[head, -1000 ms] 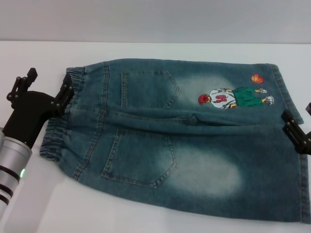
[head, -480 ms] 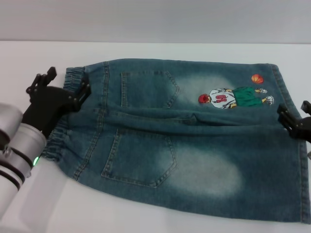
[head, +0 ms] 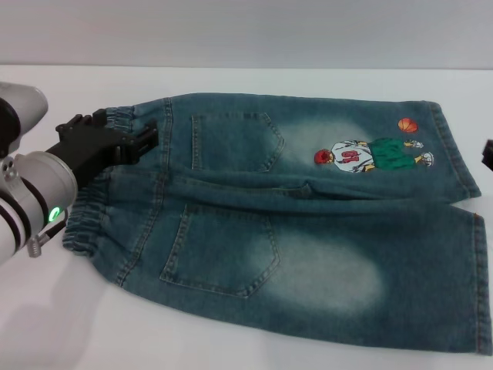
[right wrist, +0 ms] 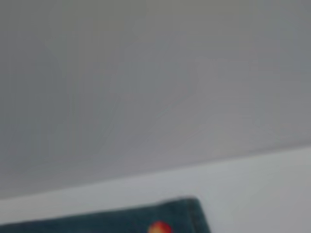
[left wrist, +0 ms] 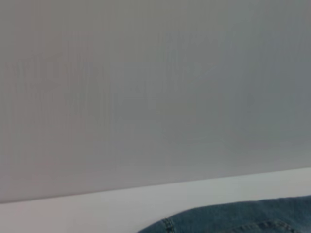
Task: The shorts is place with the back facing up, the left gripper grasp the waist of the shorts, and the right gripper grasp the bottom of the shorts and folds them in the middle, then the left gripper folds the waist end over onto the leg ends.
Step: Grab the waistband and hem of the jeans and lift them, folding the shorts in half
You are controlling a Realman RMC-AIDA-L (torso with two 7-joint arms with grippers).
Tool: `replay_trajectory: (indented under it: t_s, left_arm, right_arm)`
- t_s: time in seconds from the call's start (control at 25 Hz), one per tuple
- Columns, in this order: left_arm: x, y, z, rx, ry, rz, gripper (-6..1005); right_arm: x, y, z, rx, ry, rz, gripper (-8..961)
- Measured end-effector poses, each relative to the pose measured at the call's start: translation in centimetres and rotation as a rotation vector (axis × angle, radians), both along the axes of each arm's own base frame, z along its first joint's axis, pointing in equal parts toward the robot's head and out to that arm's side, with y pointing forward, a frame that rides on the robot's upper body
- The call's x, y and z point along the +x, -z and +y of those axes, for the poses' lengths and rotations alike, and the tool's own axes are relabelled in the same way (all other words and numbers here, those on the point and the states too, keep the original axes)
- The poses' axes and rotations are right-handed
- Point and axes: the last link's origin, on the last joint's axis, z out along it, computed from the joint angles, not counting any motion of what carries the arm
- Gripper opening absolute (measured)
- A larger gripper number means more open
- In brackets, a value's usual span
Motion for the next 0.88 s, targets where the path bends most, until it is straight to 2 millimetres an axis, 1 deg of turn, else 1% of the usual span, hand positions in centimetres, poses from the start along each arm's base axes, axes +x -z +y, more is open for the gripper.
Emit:
replay_trajectory:
  t_s: [0.08,0.16,0.32,0.44,0.52,0.64,0.72,0.88]
  left_arm:
    - [0.3,-0.3,0.0,-0.012,-0.014,0.000,795]
    - [0.5,-0.5,0.0,-0.021,-0.024,0.005,795]
    - [0.7,-0.5,0.3,-0.036,-0.023,0.025,795]
    - [0.7,-0.4,0.3,-0.042,-0.023,0.028,796]
    - [0.6,-0.3,0.3,-0.049,-0.029,0.030,796]
    - [0.6,-0.5,0.1,-0.079,-0.058,0.039,796]
    - [0.6,-0.7,0.0,-0.092,-0.072,0.043,796]
    - [0.9,-1.3,-0.6,-0.177,-0.134,0.076,796]
  right_arm:
    - [-0.4,-0.3,0.0,-0.018,0.080,0.010,604]
    - [-0.7,-0.3,0.0,-0.074,0.150,-0.005,604]
    - [-1.2,0.5,0.6,-0.215,0.284,-0.075,604]
    - [-1.3,1.2,0.7,-0.261,0.409,-0.123,604]
    - [-1.2,0.9,0.8,-0.247,0.435,-0.175,603]
    - [-1.9,0.5,0.9,-0.247,0.420,-0.182,602]
    - [-2.3,0.4,0.7,-0.262,0.420,-0.184,600]
    - [-2.9,0.2,0.2,-0.279,0.411,-0.207,598]
